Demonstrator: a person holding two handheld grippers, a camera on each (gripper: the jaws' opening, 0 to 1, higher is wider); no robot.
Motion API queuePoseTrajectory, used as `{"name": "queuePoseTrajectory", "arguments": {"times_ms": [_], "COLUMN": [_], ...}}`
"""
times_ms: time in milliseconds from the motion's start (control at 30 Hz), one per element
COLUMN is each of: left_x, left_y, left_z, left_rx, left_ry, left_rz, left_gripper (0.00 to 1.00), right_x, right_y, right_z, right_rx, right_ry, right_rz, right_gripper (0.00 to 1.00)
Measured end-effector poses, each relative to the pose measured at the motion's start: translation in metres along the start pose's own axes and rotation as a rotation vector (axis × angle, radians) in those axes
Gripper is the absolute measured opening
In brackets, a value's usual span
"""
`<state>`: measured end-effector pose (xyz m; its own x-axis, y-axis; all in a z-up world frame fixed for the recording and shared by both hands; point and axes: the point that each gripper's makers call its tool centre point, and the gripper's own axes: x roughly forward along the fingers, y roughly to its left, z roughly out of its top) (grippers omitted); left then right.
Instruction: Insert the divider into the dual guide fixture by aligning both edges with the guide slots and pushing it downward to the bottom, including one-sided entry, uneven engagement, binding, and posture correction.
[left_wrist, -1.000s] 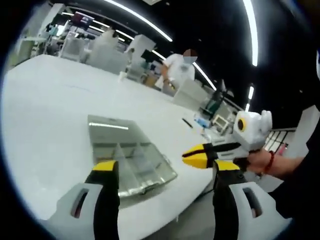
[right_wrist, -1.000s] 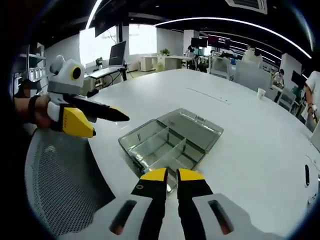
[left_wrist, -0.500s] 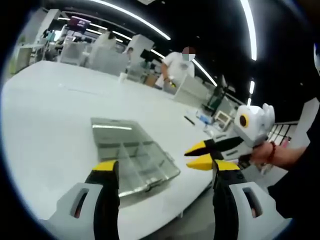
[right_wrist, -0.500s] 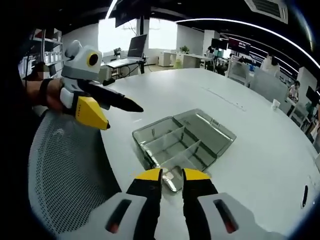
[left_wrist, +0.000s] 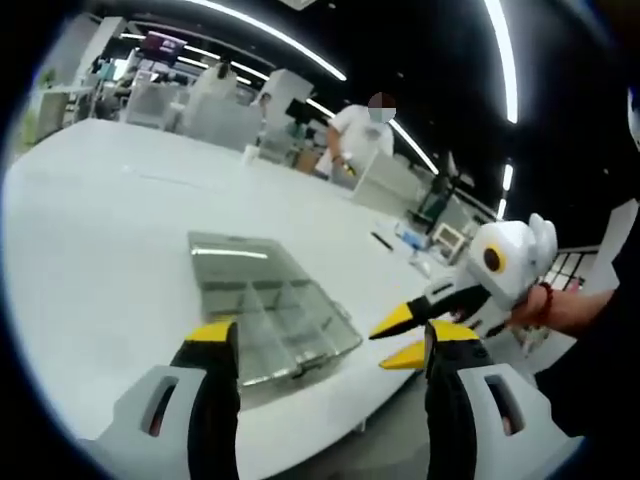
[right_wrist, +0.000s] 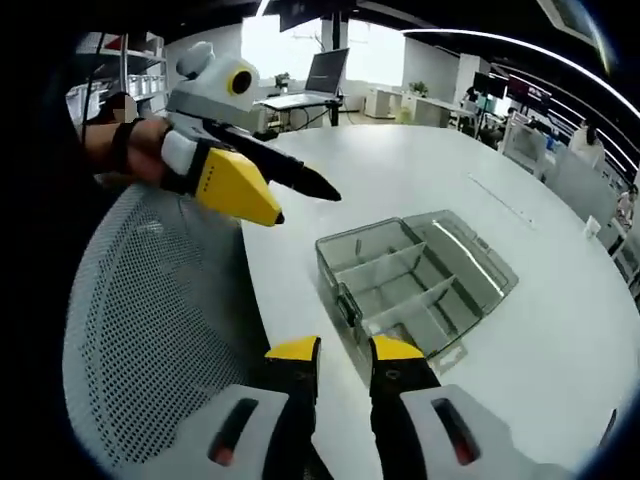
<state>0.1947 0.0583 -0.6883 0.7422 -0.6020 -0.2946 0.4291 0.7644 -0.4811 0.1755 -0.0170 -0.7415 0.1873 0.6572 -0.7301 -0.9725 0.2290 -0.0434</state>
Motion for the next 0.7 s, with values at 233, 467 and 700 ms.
{"name": "queuePoseTrajectory", "arguments": {"times_ms": [233, 467, 700], "left_x": [-0.004, -0.010, -0.008], "left_y": [0.001, 0.006, 0.009], "left_z": [-0.003, -0.002, -0.003], "left_rx": [0.026, 0.023, 0.014], "left_ry": [0.016, 0.014, 0.016], "left_rz": [0.011, 0.024, 0.029], "left_gripper": [0.74, 0.74, 0.74], "right_x": [0.010, 0.016, 0.022], "right_y": [0.013, 0.022, 0.026], "right_z": [-0.014, -0.021, -0.028], "right_rx": [-0.077, -0.169, -0.221], "right_ry": [0.075, 0.130, 0.173], "right_rz": [0.080, 0.136, 0.171], "right_gripper": [0.21, 0.29, 0.34]}}
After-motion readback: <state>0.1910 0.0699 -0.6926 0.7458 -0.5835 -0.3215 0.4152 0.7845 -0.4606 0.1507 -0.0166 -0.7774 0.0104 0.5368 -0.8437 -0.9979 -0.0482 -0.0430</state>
